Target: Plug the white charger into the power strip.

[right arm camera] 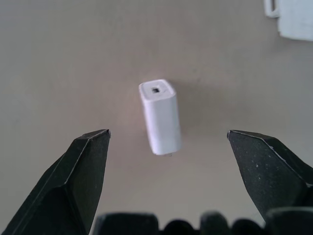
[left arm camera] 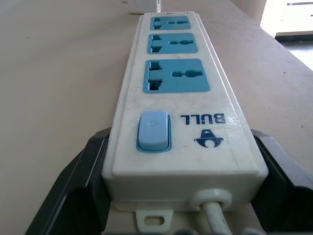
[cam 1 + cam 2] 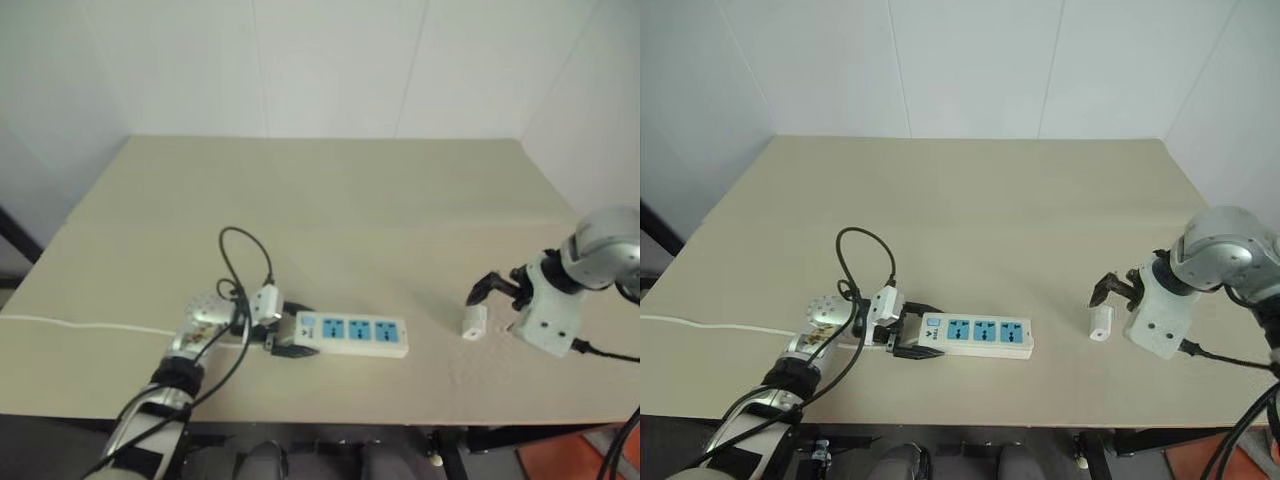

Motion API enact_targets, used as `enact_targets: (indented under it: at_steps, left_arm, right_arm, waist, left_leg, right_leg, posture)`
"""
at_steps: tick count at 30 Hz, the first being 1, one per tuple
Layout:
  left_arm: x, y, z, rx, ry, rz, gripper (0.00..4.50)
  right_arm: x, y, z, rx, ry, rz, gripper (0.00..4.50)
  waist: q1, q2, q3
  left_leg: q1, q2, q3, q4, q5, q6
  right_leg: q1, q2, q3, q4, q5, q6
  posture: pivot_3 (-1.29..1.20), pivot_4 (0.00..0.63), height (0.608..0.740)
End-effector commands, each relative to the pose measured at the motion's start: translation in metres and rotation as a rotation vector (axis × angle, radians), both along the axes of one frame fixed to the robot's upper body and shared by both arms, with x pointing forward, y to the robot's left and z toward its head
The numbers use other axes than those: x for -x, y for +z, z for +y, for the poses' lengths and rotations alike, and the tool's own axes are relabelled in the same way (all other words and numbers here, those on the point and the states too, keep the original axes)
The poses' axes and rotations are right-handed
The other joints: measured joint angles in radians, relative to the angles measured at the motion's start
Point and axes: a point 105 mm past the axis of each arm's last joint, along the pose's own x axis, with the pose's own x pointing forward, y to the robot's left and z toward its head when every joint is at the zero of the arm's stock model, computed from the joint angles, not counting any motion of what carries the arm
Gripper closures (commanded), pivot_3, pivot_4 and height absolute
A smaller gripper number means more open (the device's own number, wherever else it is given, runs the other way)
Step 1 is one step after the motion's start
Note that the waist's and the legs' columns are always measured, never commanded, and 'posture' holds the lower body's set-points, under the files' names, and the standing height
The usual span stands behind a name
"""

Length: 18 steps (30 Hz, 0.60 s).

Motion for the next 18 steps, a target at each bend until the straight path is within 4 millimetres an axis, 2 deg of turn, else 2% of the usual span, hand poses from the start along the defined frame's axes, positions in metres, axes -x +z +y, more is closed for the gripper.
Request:
enact_targets:
  at_steps: [1,8,18]
  left_arm:
    - [0.006,-0.015,0.001,-0.041,0.011,0.051,1.18]
    - [0.009,-0.014,0.002,-0.039,0.027,0.051,1.18]
    - [0.009,-0.012,0.005,-0.04,0.052,0.047,1.18]
  right_arm:
    - [-0.004,-0.003,-0.002,0.073,0.064,0.001,0.0]
    - [-0.007,-0.025,0.006,0.073,0.093,0.05,0.0]
    - [-0.013,-0.047,0.01,0.077,0.086,0.075,0.0]
  waist:
    - [-0.002,0.0,0.0]
    - [-0.004,0.0,0.0]
    - [-0.012,0.0,0.0]
  left_leg:
    - [0.001,0.0,0.0,0.0,0.0,0.0]
    - [0.001,0.0,0.0,0.0,0.0,0.0]
    - [0.004,-0.001,0.0,0.0,0.0,0.0]
  right_leg:
    - [0.0,0.0,0.0,0.0,0.0,0.0]
    - [0.0,-0.001,0.0,0.001,0.0,-0.001]
    - [0.0,0.0,0.0,0.008,-0.001,-0.003]
  posture:
    - [0.0,0.15,0.74]
    - [0.0,0.15,0.74]
    - [0.0,0.15,0.74]
